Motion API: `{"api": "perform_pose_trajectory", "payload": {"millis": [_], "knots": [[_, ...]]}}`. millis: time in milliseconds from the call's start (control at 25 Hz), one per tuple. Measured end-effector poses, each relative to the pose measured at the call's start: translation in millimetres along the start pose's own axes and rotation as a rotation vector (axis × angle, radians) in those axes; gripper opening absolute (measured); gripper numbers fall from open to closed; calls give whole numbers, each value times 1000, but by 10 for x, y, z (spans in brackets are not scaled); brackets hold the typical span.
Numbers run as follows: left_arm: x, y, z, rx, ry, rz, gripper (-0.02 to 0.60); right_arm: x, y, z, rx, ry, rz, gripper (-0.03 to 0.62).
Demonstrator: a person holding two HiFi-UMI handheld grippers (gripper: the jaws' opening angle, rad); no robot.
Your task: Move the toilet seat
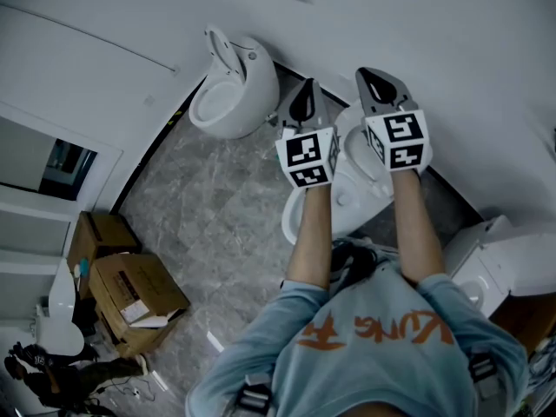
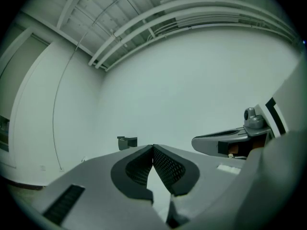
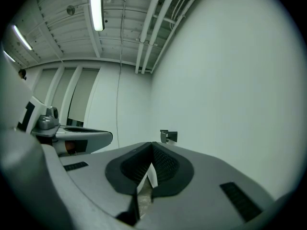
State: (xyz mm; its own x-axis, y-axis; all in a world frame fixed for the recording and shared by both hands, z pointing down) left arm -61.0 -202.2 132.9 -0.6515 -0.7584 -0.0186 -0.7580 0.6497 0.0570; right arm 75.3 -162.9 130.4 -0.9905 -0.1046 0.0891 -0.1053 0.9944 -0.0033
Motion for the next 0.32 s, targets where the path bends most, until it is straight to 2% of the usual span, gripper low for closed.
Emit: {"api": "perform_pose_trajectory", "payload": {"millis": [320], "knots": [[-74, 44, -9, -18, 11, -4, 3, 13, 104, -11, 8, 2, 14, 0]]}}
Point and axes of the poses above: the fingertips, and each gripper's own axes: y backward along the fingers, x to its left, z out of its top, the point moved 6 cm from there along y, backward along the fingers, and after that the axes turned 10 degrees about -z, right-handed, at the moved point
